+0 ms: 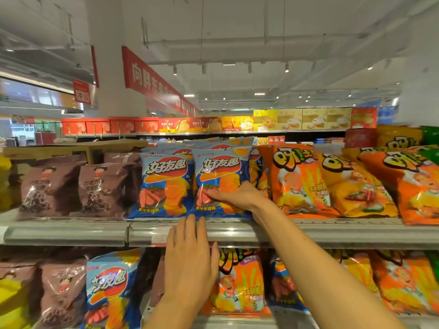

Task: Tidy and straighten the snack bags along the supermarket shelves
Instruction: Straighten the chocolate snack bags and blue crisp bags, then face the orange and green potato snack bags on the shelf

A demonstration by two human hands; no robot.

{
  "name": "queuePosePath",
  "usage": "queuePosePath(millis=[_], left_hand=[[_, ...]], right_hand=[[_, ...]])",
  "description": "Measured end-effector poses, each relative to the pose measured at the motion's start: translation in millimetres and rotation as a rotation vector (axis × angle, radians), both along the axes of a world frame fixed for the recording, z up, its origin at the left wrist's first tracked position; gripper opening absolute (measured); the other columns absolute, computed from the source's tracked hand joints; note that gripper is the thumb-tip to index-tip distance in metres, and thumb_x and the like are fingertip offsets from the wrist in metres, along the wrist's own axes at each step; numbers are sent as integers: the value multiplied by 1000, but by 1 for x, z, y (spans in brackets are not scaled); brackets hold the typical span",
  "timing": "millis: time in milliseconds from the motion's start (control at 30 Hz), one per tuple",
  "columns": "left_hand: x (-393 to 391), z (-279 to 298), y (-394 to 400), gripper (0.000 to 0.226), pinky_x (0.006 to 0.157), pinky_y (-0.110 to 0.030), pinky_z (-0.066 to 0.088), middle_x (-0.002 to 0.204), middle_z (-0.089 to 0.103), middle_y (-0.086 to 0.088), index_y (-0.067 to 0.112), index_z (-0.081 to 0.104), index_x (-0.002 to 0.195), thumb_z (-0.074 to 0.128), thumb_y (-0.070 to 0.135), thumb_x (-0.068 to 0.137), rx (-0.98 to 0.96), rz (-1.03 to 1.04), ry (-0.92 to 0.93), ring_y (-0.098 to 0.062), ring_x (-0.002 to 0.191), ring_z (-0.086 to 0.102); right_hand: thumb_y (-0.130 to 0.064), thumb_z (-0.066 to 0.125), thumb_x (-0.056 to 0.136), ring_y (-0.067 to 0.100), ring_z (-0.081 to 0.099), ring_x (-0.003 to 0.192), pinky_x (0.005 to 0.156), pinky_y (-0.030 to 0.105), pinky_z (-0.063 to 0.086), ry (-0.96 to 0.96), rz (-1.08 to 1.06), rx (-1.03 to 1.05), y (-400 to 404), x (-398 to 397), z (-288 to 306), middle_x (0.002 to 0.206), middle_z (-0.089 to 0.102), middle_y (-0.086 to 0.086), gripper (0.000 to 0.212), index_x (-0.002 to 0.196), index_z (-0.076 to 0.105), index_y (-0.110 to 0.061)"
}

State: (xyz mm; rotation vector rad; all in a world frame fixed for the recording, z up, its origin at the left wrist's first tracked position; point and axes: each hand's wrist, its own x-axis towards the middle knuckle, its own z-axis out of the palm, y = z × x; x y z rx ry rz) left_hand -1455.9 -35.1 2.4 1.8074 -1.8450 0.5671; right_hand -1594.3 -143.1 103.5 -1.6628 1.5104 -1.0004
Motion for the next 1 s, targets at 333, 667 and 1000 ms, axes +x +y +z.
queuePosePath(millis=[333,667,1000], left_hand=[[-47,-8,-16,40,99,-42,43,121,50,-3,12,60,122,52,34,90,-338,-407,416,-24,118,47],[-219,32,-19,22,93,-32,43,108,58,2,16,61,114,59,21,93,-335,-678,596,-18,107,55],[-345,86,-51,48,81,-38,49,105,65,1,12,58,118,59,52,92,-110,-344,731,-28,106,63]], right_hand=[[-45,79,85,12,67,103,95,36,56,-61,-49,-354,54,-64,-25,102,68,-7,65,139,54,-19],[-19,74,93,9,69,72,60,14,51,-379,-237,-418,95,-277,-31,86,74,21,11,102,73,-14],[-35,74,90,14,66,97,90,38,54,-21,-499,-584,87,-456,-21,106,71,-2,37,122,66,-17]])
